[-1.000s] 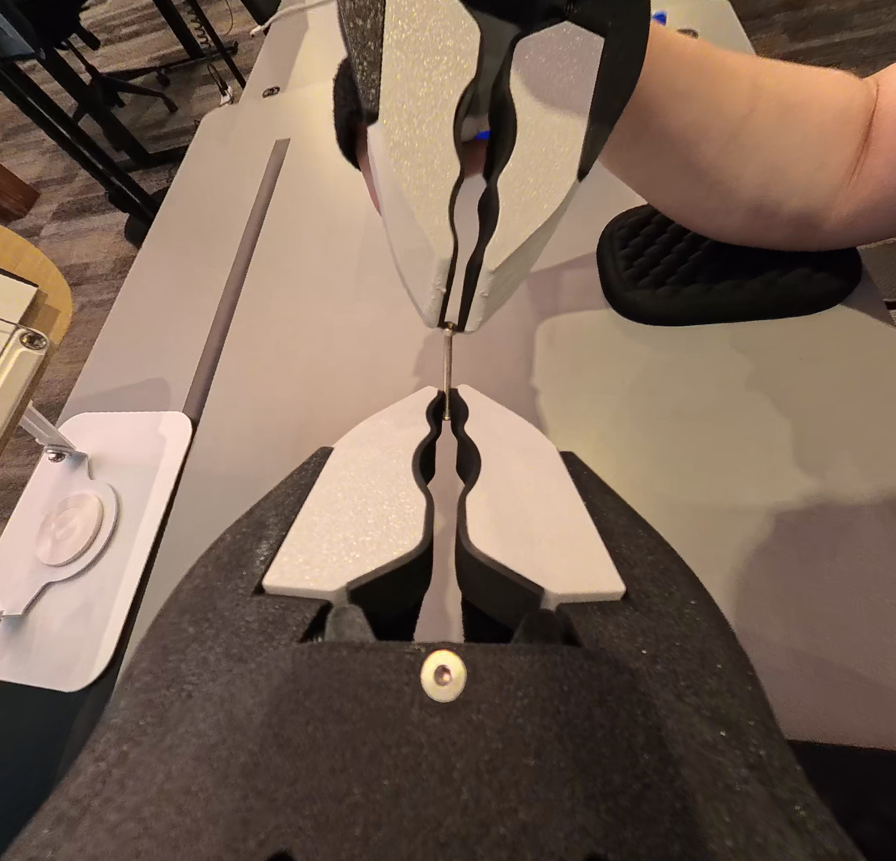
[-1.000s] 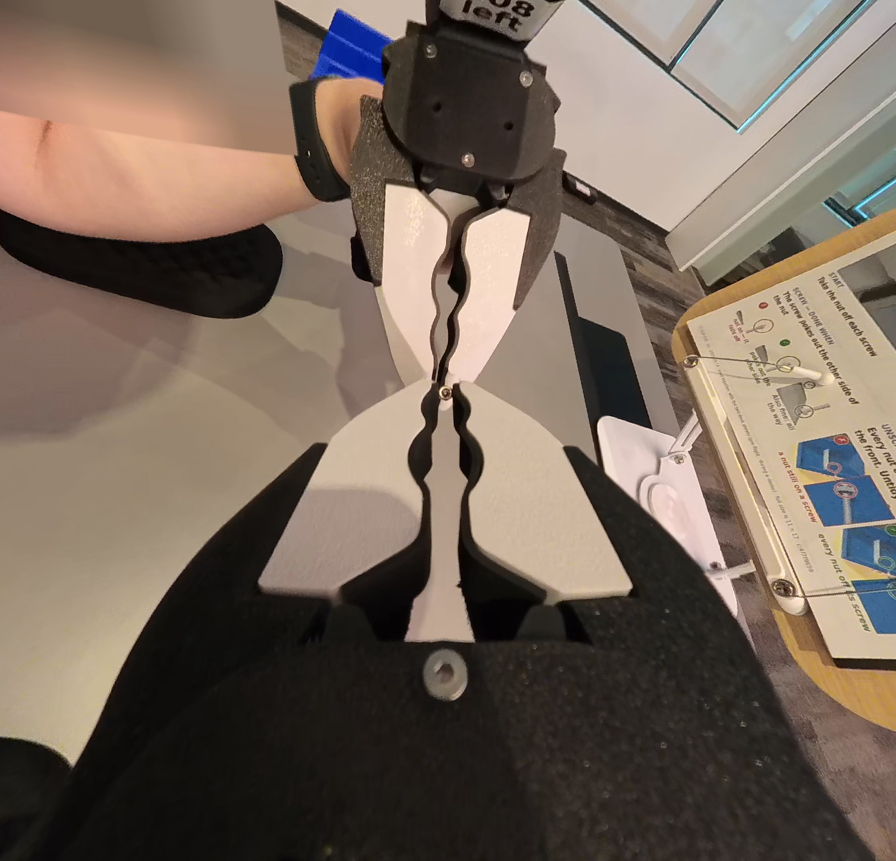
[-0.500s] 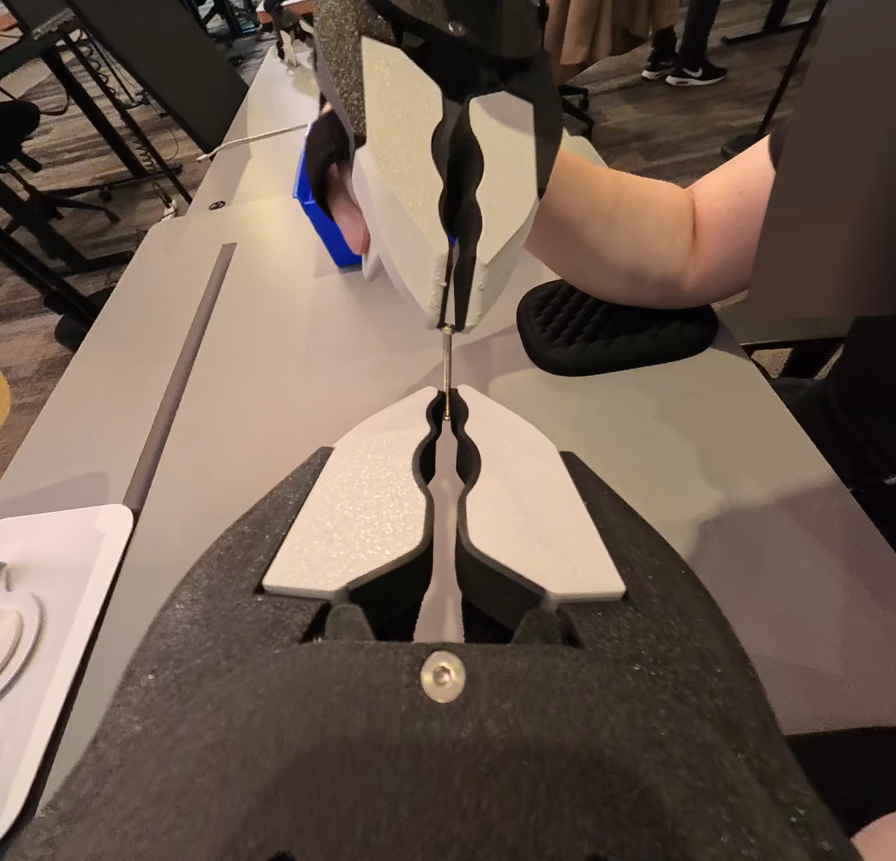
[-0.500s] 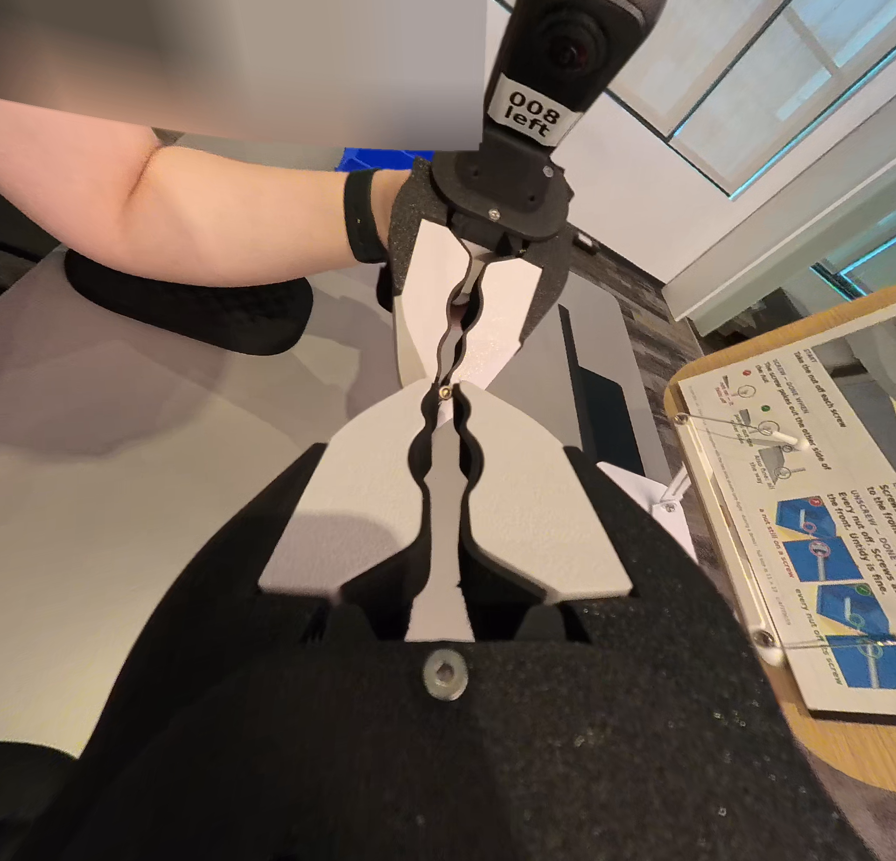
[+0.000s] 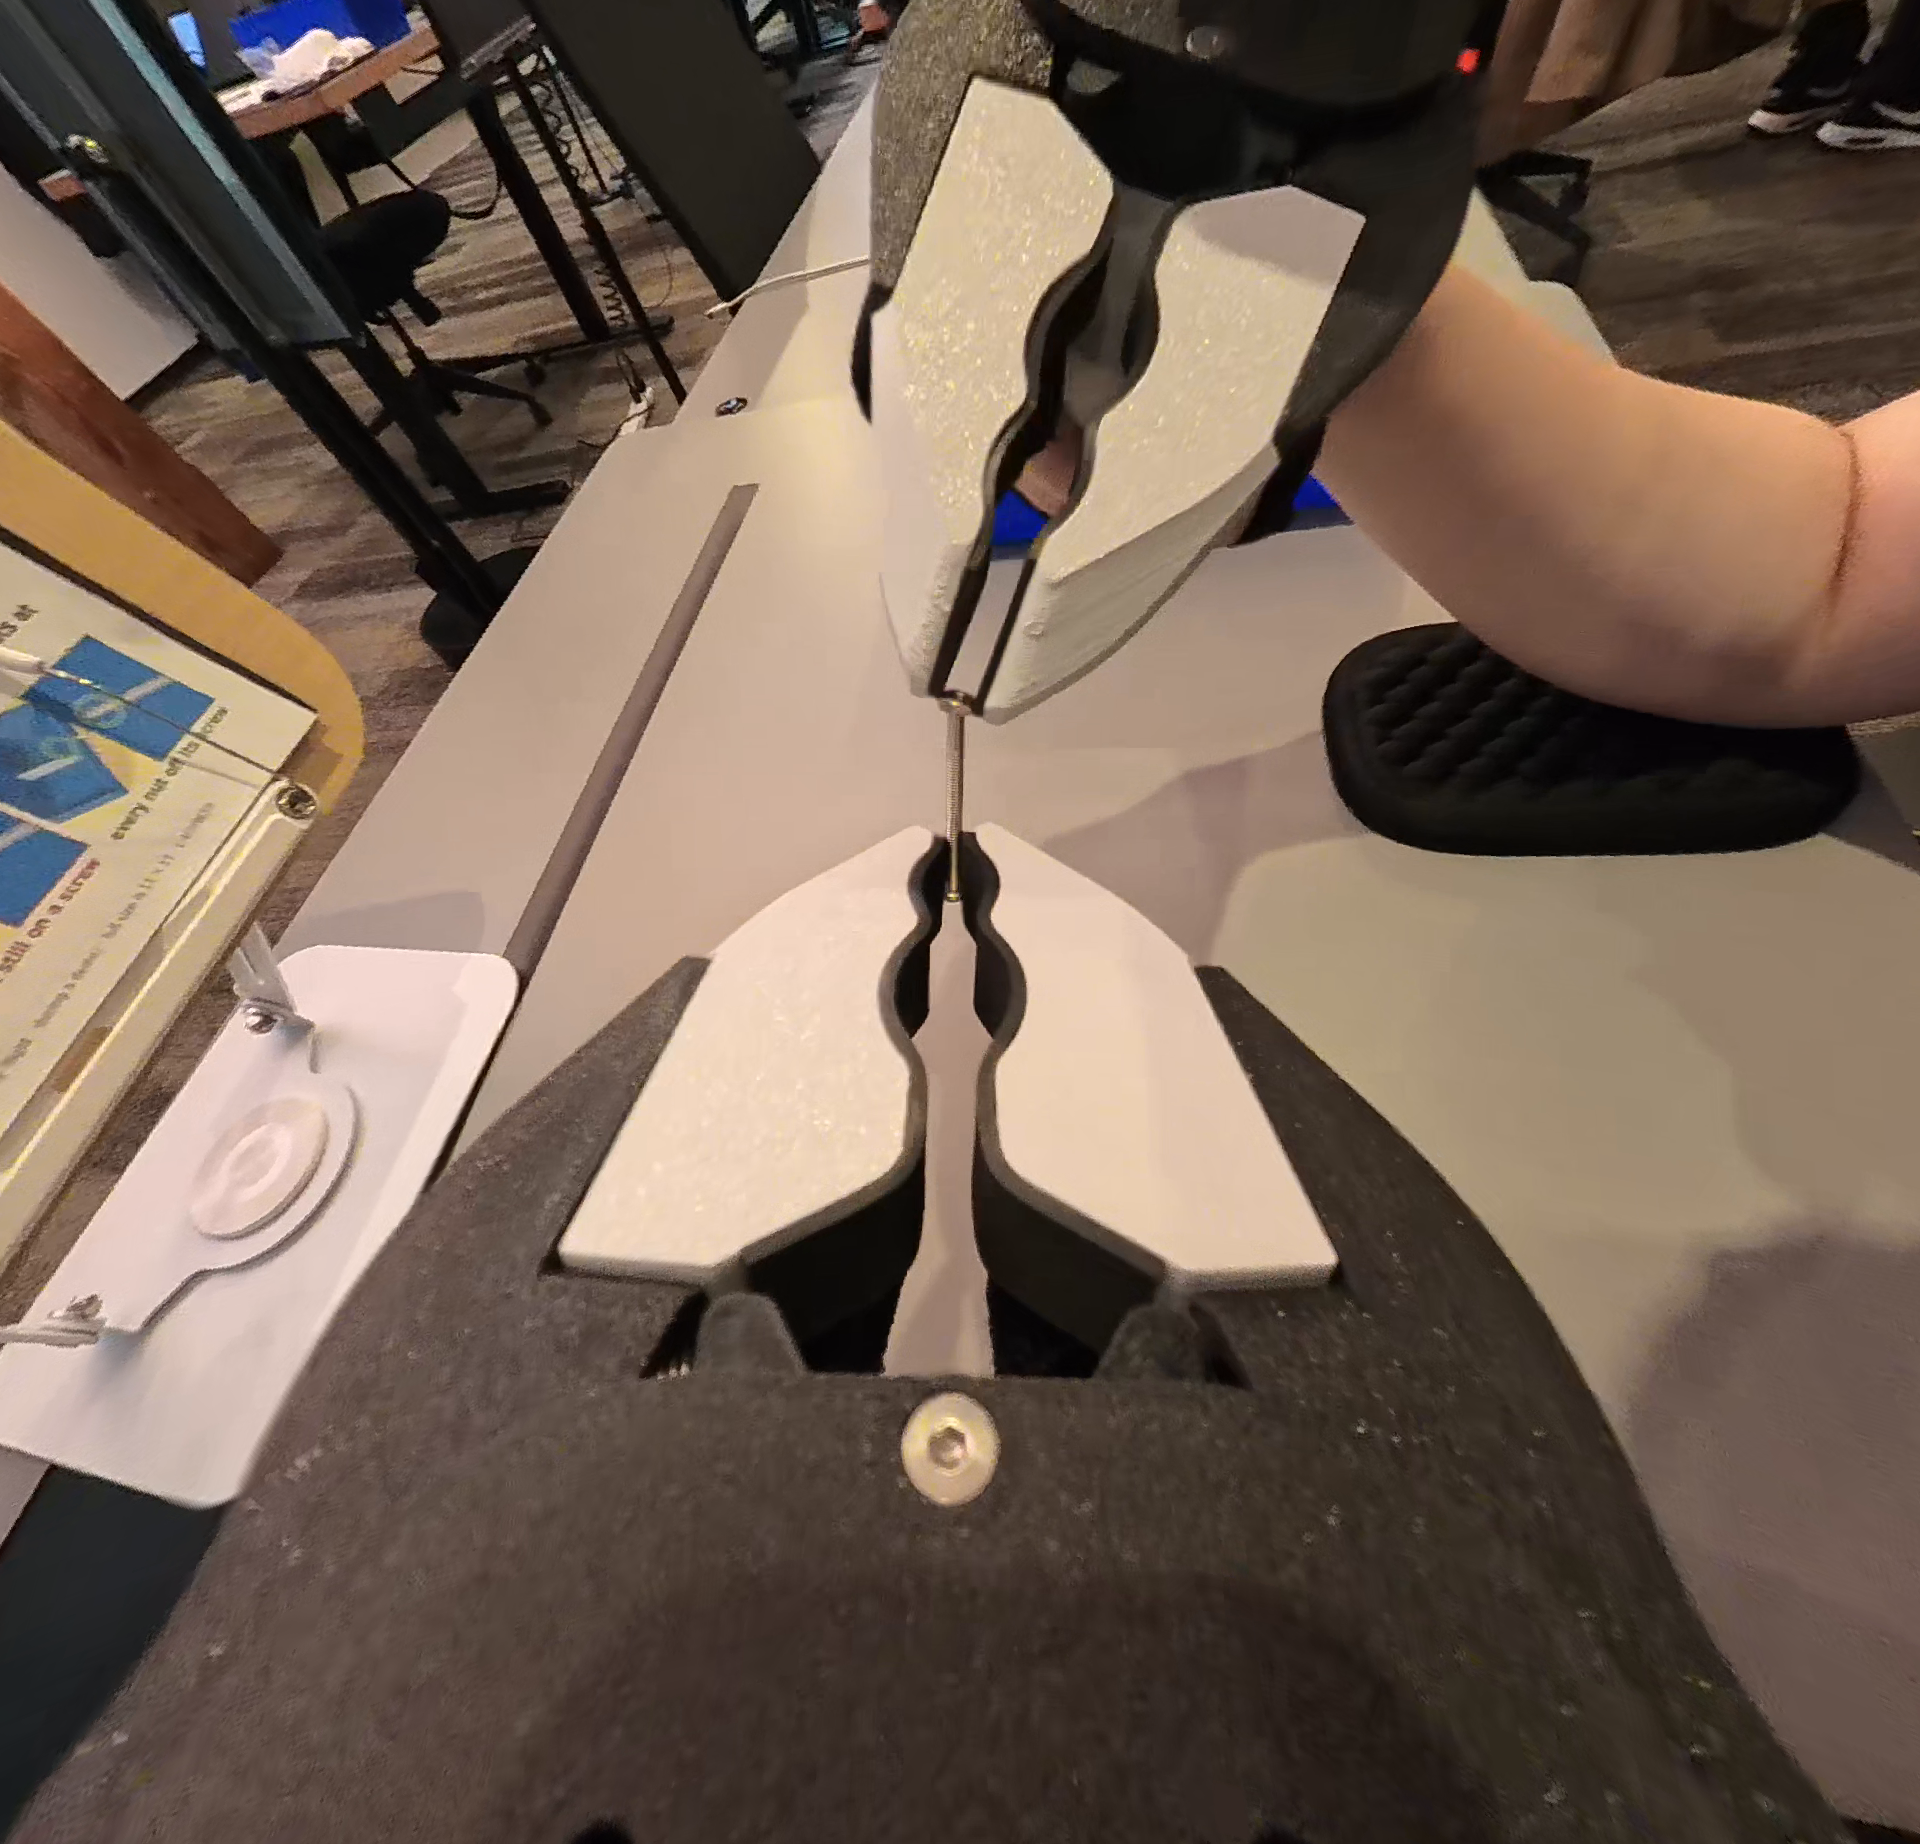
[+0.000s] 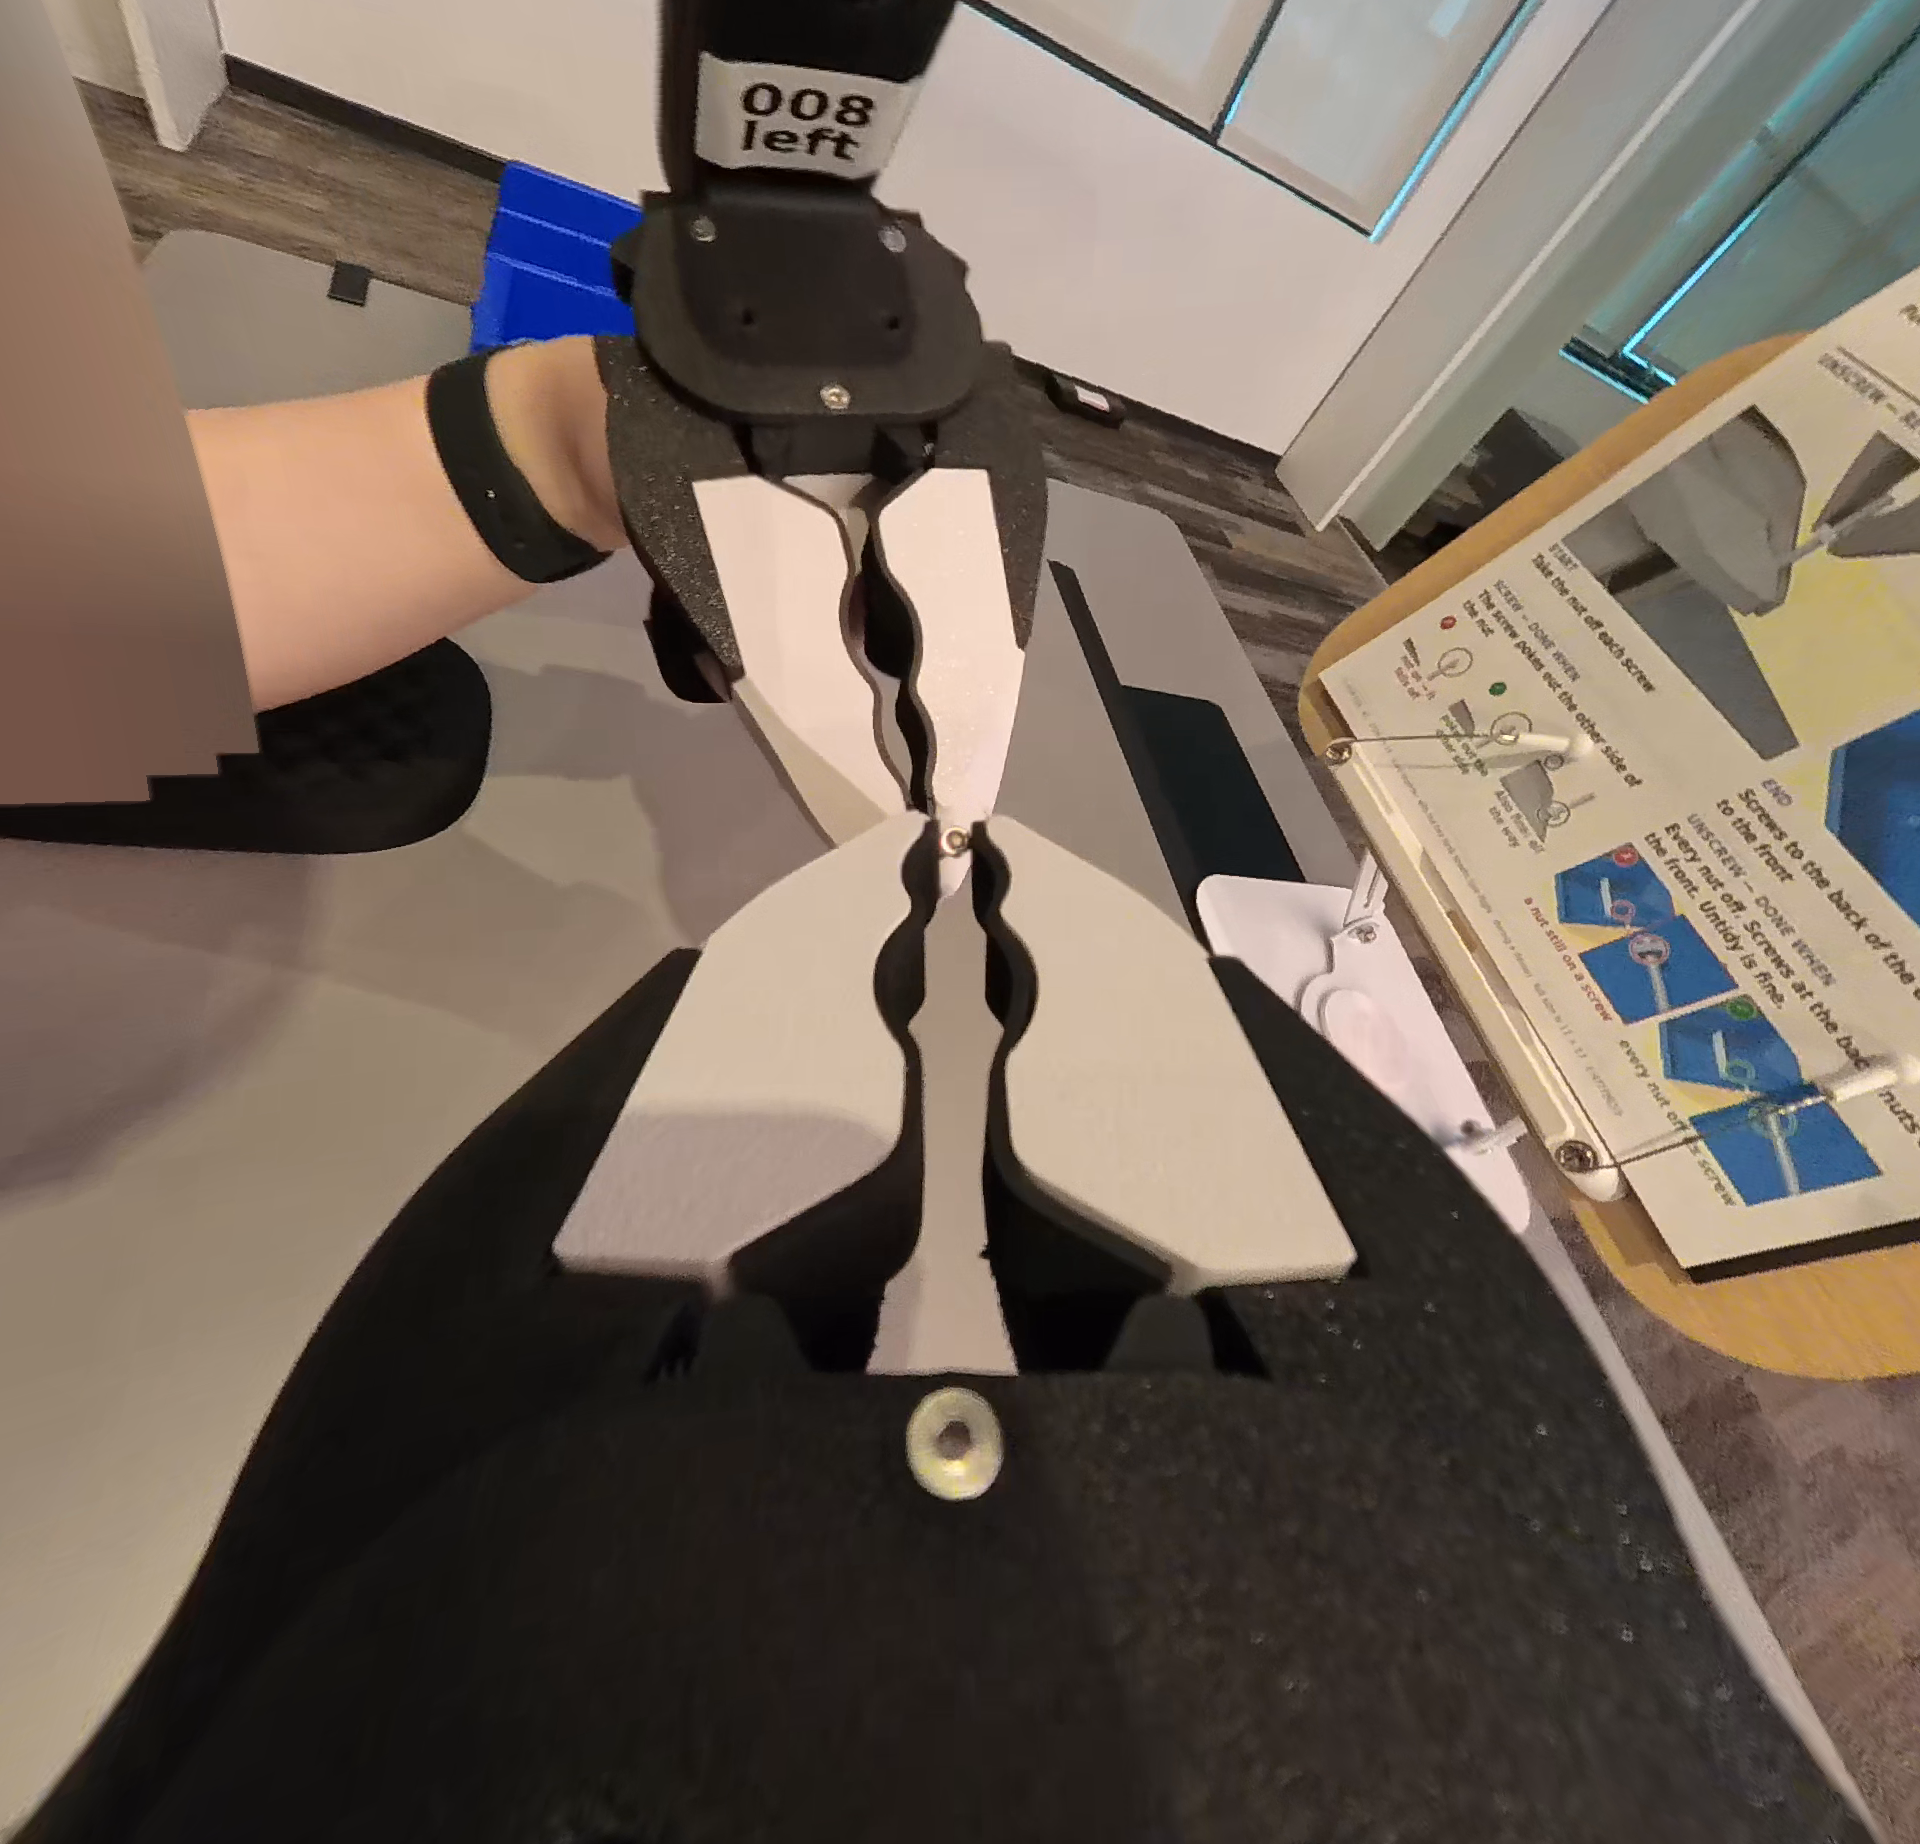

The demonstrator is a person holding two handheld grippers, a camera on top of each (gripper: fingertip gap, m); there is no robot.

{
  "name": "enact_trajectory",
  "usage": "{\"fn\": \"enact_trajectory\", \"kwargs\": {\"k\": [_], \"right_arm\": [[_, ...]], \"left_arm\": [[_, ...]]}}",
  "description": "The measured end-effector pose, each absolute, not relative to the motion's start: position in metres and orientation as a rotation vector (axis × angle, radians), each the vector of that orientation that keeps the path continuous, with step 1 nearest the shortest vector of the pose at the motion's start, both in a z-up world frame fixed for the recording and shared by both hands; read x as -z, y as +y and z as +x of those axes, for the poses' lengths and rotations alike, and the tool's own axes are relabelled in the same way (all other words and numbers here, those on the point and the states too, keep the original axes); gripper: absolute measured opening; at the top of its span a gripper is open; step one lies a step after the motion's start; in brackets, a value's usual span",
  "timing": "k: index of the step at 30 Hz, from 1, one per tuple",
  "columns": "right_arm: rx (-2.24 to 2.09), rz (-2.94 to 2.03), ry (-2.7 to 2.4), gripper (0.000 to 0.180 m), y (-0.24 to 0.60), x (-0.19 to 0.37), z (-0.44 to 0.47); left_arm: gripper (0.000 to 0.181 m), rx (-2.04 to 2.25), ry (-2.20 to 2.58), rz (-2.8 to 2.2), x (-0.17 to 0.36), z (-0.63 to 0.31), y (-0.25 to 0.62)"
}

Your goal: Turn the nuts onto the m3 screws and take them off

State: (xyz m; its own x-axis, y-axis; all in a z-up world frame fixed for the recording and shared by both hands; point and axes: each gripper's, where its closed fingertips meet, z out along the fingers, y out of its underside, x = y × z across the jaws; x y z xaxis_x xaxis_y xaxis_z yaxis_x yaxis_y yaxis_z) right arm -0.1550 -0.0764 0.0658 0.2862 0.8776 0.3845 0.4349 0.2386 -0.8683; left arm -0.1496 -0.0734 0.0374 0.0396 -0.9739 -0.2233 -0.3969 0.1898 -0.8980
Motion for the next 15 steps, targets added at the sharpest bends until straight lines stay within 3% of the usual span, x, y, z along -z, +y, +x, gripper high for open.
{"fn": "enact_trajectory", "kwargs": {"k": [15], "right_arm": [[-0.472, -1.406, -1.239, 0.005, -0.0648, -0.0697, -0.1601]], "left_arm": [[0.002, 0.689, 1.458, -1.383, -0.0429, -0.1528, -0.0621]]}}
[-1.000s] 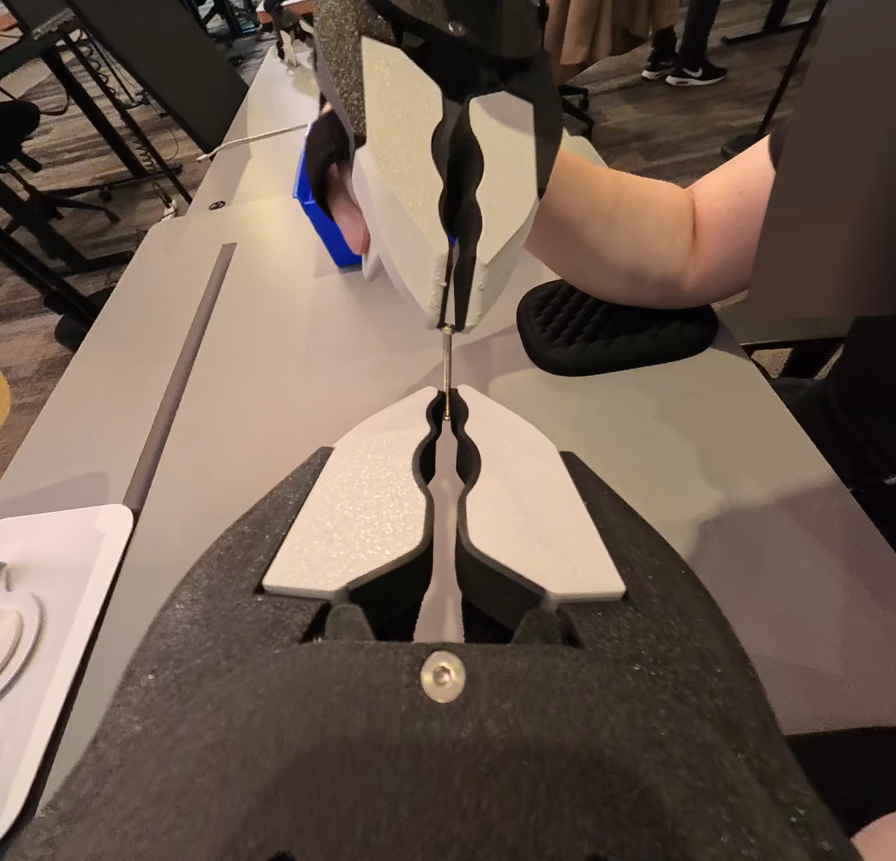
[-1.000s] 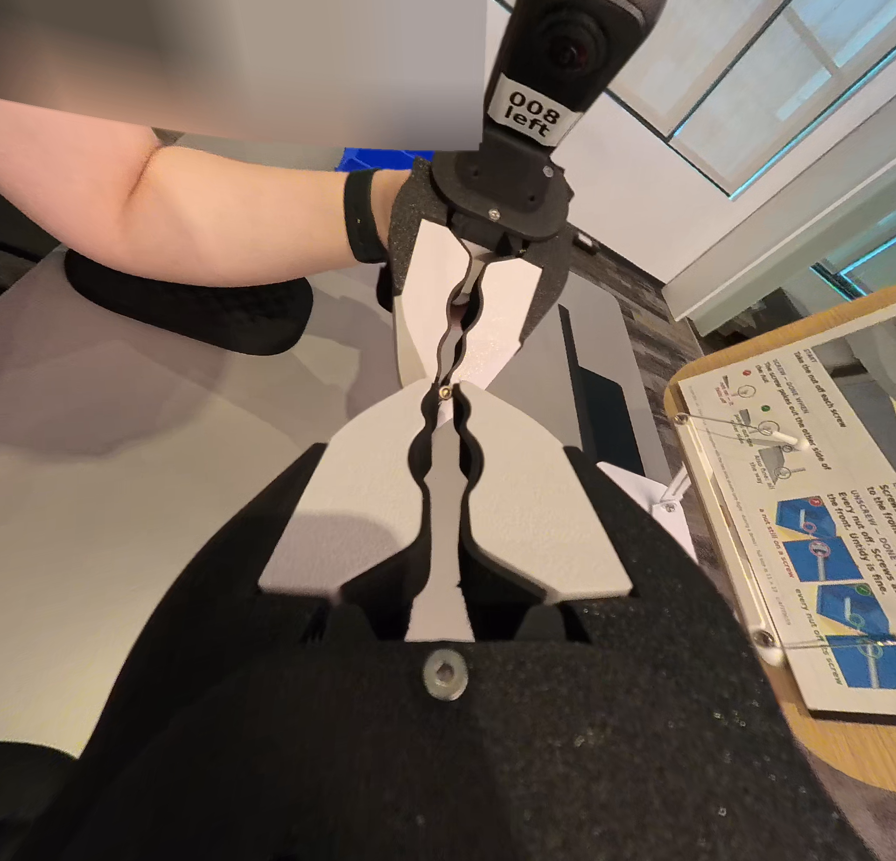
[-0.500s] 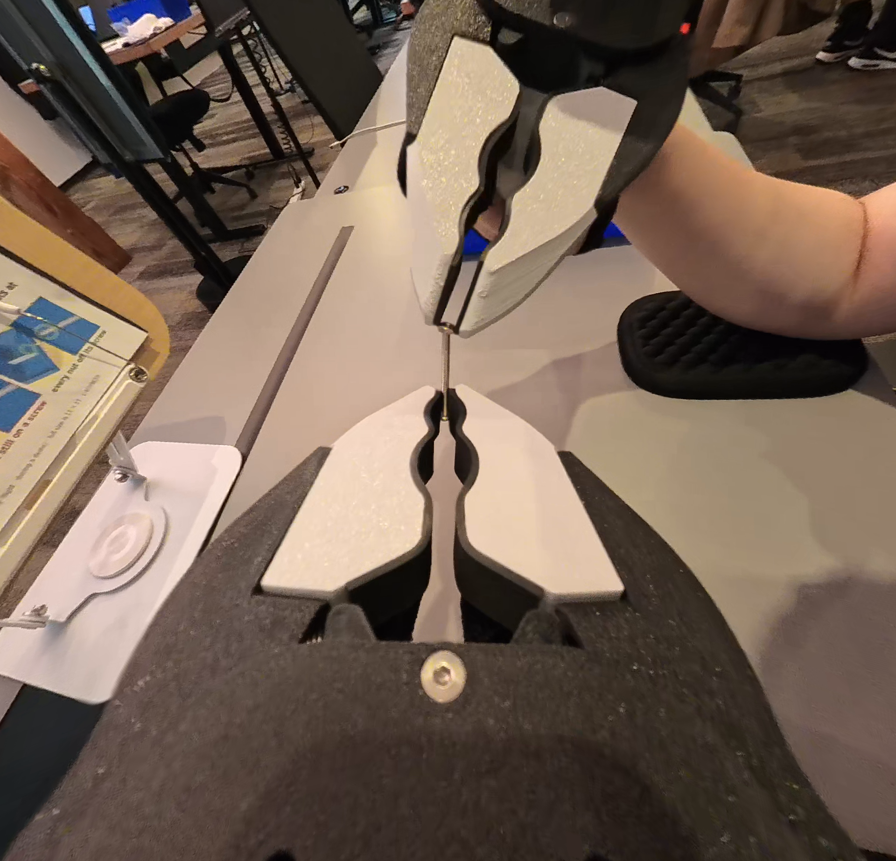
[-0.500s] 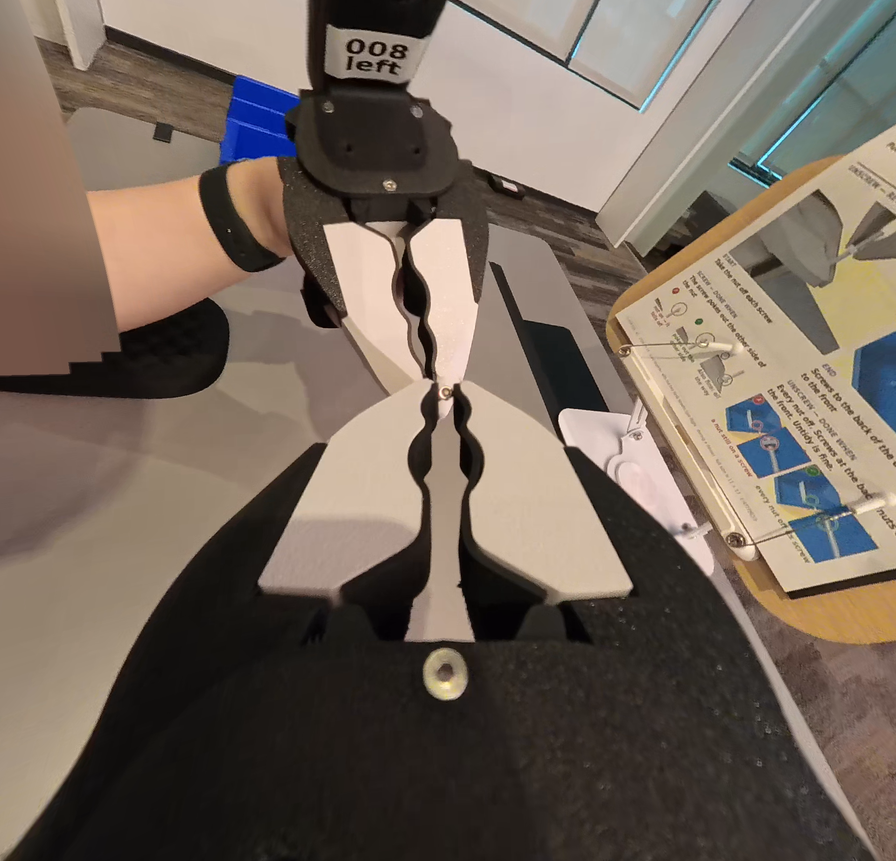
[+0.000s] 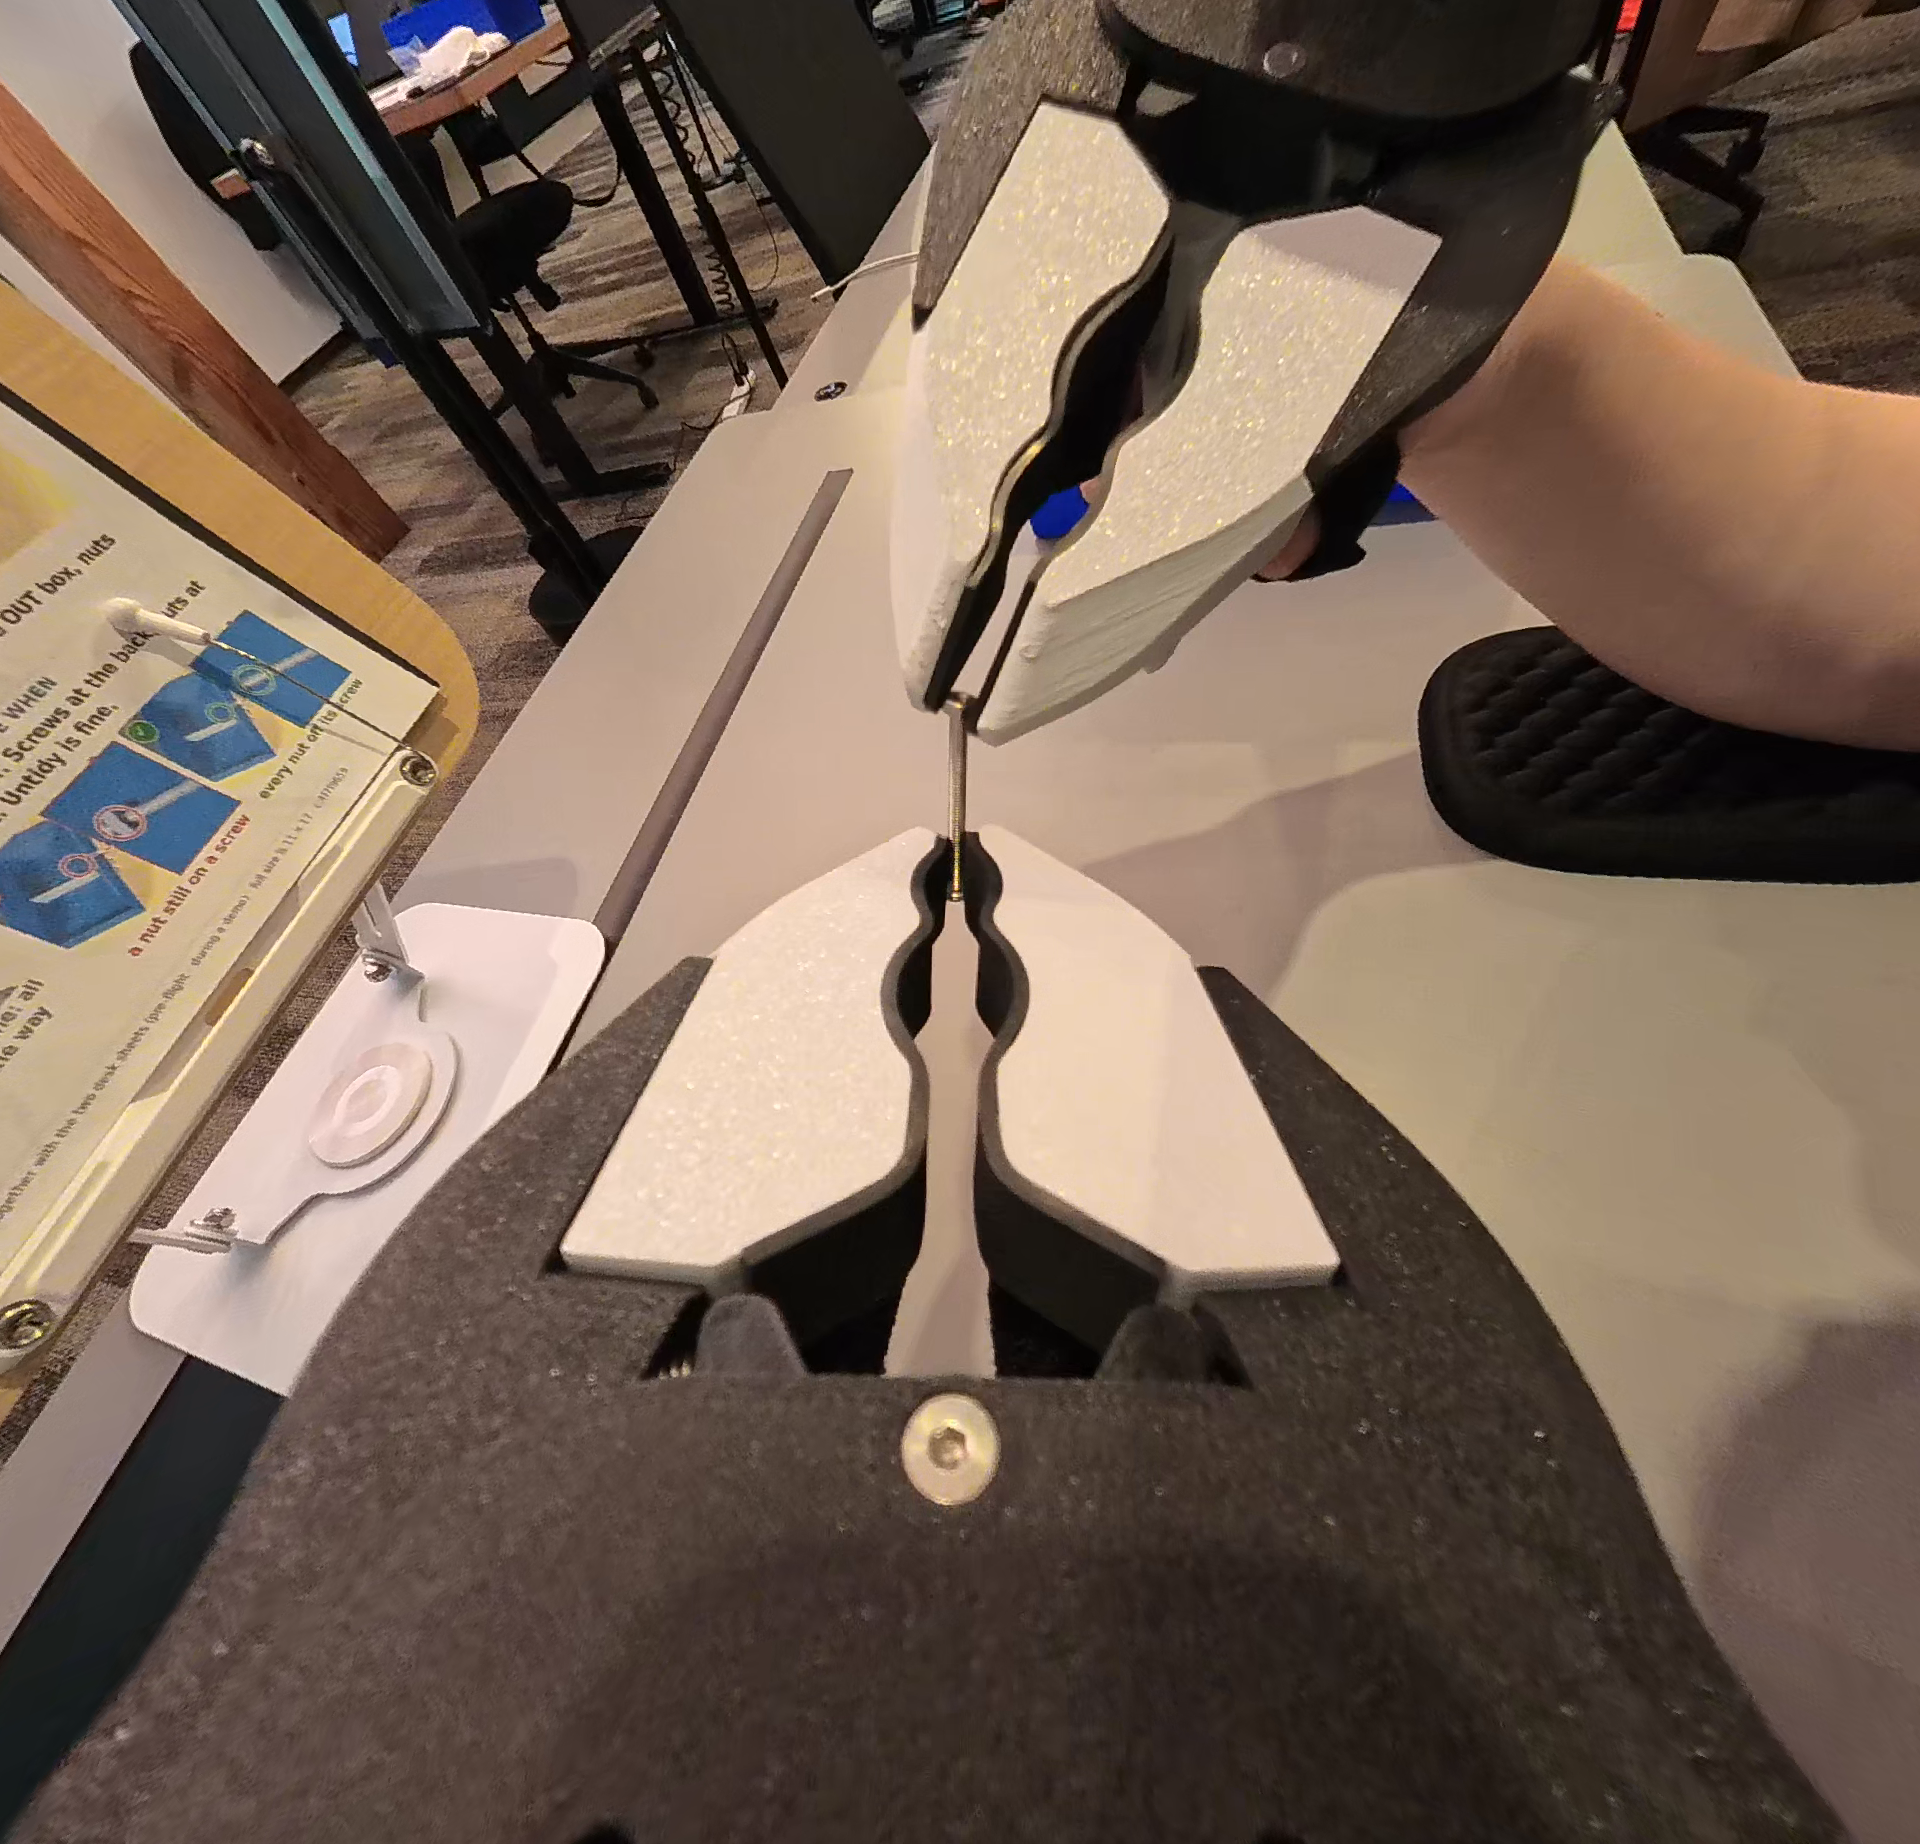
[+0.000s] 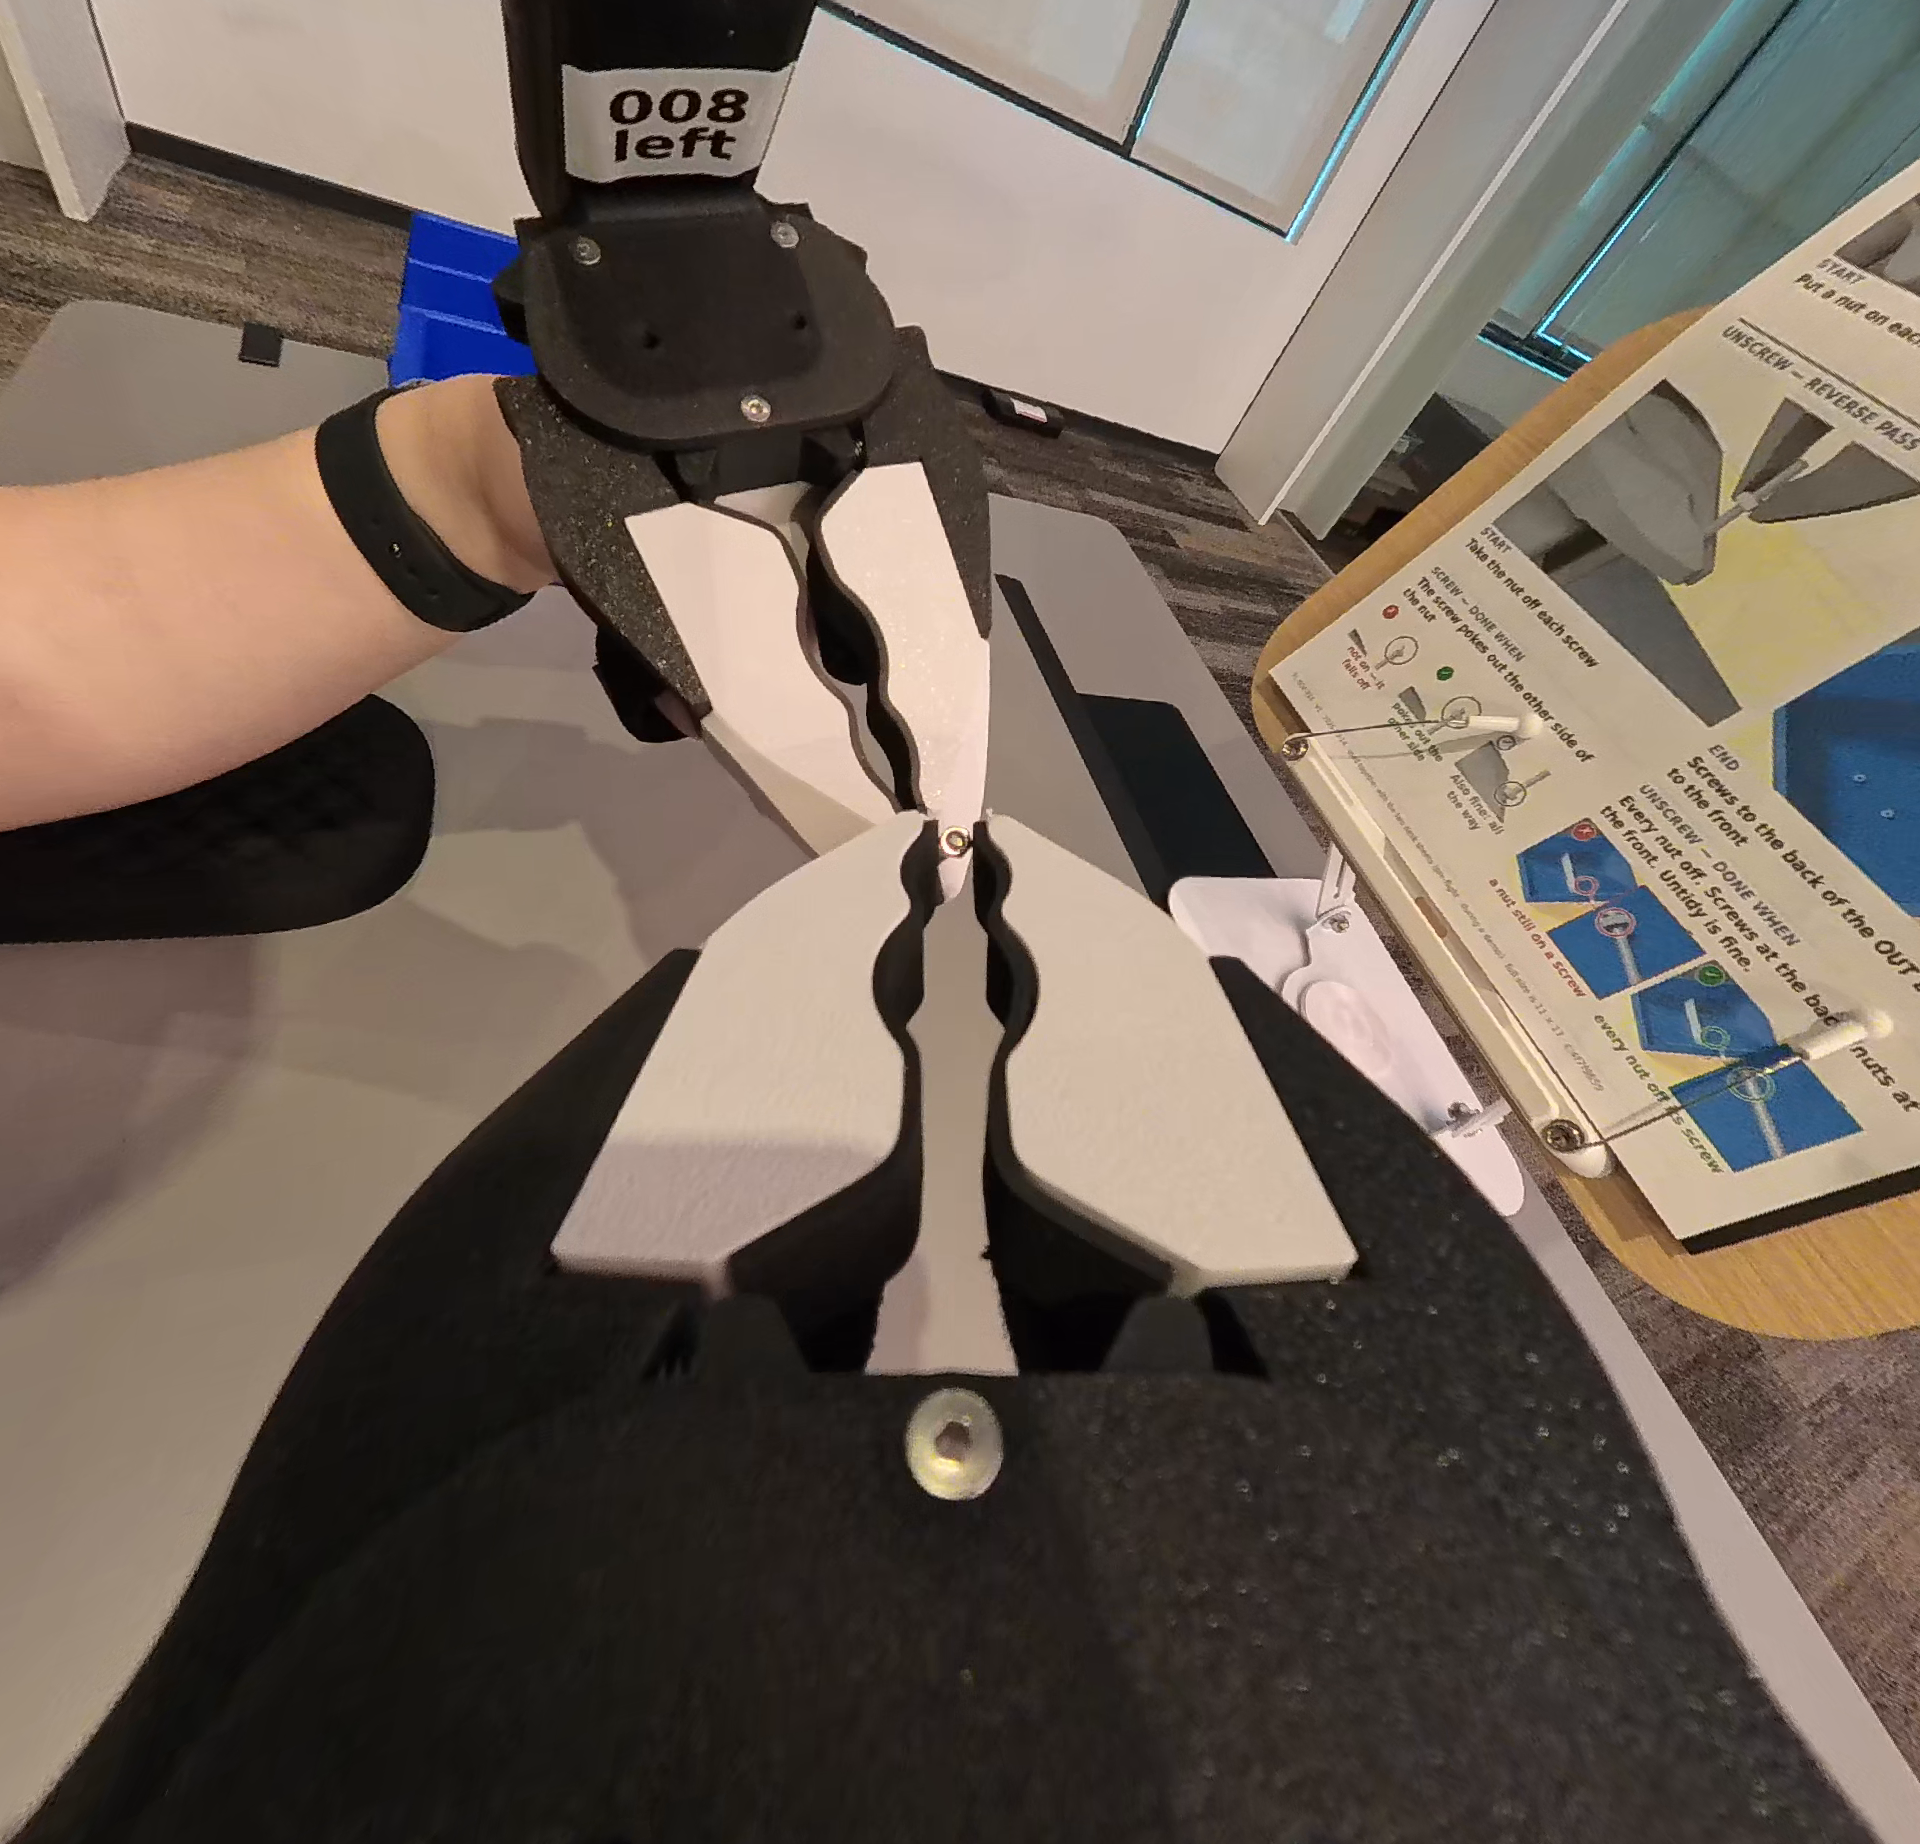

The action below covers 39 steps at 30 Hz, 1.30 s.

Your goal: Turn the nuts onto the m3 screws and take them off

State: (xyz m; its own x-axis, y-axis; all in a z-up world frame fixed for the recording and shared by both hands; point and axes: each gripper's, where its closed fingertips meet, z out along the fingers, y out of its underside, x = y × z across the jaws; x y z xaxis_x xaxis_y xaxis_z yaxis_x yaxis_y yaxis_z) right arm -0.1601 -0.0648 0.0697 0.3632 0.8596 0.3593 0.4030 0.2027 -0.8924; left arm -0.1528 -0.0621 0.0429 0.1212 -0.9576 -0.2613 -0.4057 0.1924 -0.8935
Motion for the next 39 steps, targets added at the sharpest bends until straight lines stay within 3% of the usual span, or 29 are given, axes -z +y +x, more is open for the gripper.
{"fn": "enact_trajectory", "kwargs": {"k": [39], "right_arm": [[-0.488, -1.241, -1.267, 0.015, -0.082, -0.086, -0.164]], "left_arm": [[0.002, 0.818, 1.426, -1.296, -0.063, -0.154, -0.075]]}}
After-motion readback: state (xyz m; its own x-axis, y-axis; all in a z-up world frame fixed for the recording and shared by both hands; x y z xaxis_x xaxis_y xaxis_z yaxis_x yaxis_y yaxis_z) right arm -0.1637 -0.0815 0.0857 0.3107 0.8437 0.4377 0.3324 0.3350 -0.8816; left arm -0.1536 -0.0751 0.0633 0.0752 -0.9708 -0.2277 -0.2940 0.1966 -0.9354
